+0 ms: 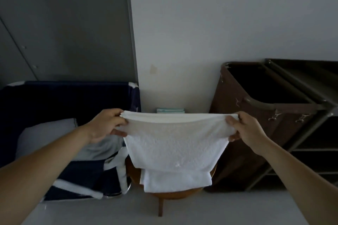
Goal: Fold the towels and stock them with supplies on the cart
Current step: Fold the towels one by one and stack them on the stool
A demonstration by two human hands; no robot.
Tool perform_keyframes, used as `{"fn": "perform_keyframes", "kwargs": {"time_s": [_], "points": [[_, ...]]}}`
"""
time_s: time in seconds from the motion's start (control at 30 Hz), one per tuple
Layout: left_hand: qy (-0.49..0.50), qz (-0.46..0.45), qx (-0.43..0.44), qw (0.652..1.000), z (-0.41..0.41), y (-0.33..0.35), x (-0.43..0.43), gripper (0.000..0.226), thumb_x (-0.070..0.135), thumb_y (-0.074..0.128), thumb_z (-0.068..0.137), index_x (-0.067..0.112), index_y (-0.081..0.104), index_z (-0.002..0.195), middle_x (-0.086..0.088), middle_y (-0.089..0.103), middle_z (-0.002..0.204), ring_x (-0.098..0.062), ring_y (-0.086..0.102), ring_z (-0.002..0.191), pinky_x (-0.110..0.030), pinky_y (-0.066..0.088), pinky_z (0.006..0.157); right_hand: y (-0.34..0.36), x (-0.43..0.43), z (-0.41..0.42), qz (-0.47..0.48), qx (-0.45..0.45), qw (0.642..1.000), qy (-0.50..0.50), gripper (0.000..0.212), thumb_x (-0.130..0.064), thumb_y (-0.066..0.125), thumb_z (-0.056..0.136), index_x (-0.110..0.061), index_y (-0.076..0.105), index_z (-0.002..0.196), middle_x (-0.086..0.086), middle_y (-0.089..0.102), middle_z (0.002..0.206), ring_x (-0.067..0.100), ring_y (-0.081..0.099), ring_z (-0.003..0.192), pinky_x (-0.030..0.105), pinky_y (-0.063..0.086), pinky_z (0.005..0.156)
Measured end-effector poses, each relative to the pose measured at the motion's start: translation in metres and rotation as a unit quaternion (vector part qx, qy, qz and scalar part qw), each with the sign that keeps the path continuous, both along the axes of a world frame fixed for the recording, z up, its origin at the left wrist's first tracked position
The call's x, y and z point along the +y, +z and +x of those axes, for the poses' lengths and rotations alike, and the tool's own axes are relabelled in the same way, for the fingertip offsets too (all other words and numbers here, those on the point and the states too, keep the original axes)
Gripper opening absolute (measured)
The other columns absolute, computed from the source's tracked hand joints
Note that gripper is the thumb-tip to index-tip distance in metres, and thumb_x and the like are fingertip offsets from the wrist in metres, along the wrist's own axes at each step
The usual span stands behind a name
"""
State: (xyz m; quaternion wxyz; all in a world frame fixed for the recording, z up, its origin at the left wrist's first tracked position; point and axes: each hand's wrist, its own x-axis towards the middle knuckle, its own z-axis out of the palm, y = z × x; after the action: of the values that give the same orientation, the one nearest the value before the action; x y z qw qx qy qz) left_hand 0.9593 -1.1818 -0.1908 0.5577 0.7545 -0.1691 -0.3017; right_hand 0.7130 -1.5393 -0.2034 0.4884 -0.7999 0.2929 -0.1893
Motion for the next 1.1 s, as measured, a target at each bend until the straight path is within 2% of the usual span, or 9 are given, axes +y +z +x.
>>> {"fn": "perform_keyframes", "kwargs": {"time_s": [0.17,0.3,0.53,0.67,0.73,0.8,0.93,1.0,1.1], "points": [[-0.092,0.123,0.043,0.987,0.008,-0.045,-0.002,0.016,-0.001,0.061,0.093,-0.001,0.066,0.108,-0.022,0.061,0.108,-0.034,0.064,0.099,-0.051,0.059,0.085,-0.045,-0.004,-0.009,0.017,0.092,0.995,0.027,0.021,-0.031,0.065,0.096,-0.011,0.064,0.091,-0.001,0.065,0.058,0.019,0.053,0.041,0.026,0.044,0.041],[-0.100,0.159,0.069,0.980,0.036,-0.063,-0.032,0.020,0.003,0.061,0.093,0.003,0.065,0.113,-0.017,0.065,0.109,-0.034,0.066,0.101,-0.047,0.061,0.082,-0.074,-0.028,0.012,0.048,0.116,0.992,0.018,0.022,-0.030,0.065,0.096,-0.009,0.065,0.092,-0.003,0.062,0.056,0.016,0.049,0.042,0.025,0.041,0.040],[-0.034,0.237,0.126,0.963,0.107,-0.126,-0.114,0.017,0.005,0.058,0.093,0.008,0.064,0.109,-0.016,0.068,0.110,-0.033,0.066,0.100,-0.041,0.061,0.073,-0.139,-0.092,0.097,0.120,0.178,0.977,0.022,0.024,-0.031,0.063,0.097,-0.007,0.063,0.095,0.009,0.065,0.083,0.020,0.059,0.066,0.029,0.048,0.054],[0.042,0.274,0.133,0.951,0.145,-0.192,-0.157,0.014,0.006,0.059,0.092,0.009,0.064,0.104,-0.014,0.067,0.104,-0.030,0.064,0.096,-0.042,0.059,0.080,-0.196,-0.117,0.154,0.162,0.211,0.964,0.001,0.024,-0.034,0.060,0.099,-0.011,0.061,0.106,0.006,0.065,0.102,0.023,0.064,0.092,0.040,0.056,0.083],[0.064,0.290,0.111,0.949,0.157,-0.224,-0.174,0.014,0.008,0.057,0.092,0.005,0.062,0.106,-0.013,0.064,0.097,-0.028,0.061,0.087,-0.035,0.054,0.074,-0.226,-0.123,0.176,0.184,0.215,0.959,-0.023,0.026,-0.033,0.061,0.098,-0.010,0.060,0.111,0.007,0.065,0.106,0.024,0.064,0.095,0.046,0.055,0.090],[0.079,0.295,0.092,0.948,0.165,-0.258,-0.191,0.013,0.010,0.057,0.094,0.003,0.059,0.105,-0.010,0.061,0.090,-0.024,0.057,0.080,-0.030,0.046,0.065,-0.258,-0.129,0.191,0.203,0.222,0.952,-0.050,0.028,-0.032,0.063,0.096,-0.011,0.060,0.114,0.007,0.065,0.107,0.025,0.064,0.096,0.049,0.054,0.092],[0.086,0.271,0.103,0.953,0.169,-0.315,-0.217,0.016,0.015,0.061,0.094,0.008,0.059,0.109,-0.002,0.058,0.091,-0.018,0.056,0.082,-0.026,0.042,0.061,-0.319,-0.131,0.203,0.214,0.265,0.938,-0.068,0.032,-0.041,0.071,0.088,-0.021,0.060,0.110,0.003,0.066,0.108,0.025,0.064,0.099,0.052,0.053,0.094],[0.103,0.259,0.110,0.954,0.170,-0.333,-0.223,0.007,0.018,0.060,0.097,0.012,0.056,0.101,0.002,0.056,0.089,-0.020,0.055,0.086,-0.026,0.040,0.062,-0.341,-0.129,0.204,0.229,0.279,0.929,-0.077,0.043,-0.044,0.070,0.089,-0.019,0.060,0.123,0.003,0.065,0.117,0.026,0.062,0.106,0.050,0.050,0.098],[0.122,0.256,0.030,0.959,0.169,-0.342,-0.221,0.022,0.014,0.053,0.101,0.013,0.053,0.079,0.000,0.054,0.080,-0.024,0.054,0.085,-0.024,0.035,0.057,-0.354,-0.130,0.203,0.239,0.269,0.929,-0.085,0.040,-0.044,0.063,0.094,-0.019,0.061,0.125,0.002,0.066,0.113,0.024,0.064,0.103,0.051,0.051,0.097]]}}
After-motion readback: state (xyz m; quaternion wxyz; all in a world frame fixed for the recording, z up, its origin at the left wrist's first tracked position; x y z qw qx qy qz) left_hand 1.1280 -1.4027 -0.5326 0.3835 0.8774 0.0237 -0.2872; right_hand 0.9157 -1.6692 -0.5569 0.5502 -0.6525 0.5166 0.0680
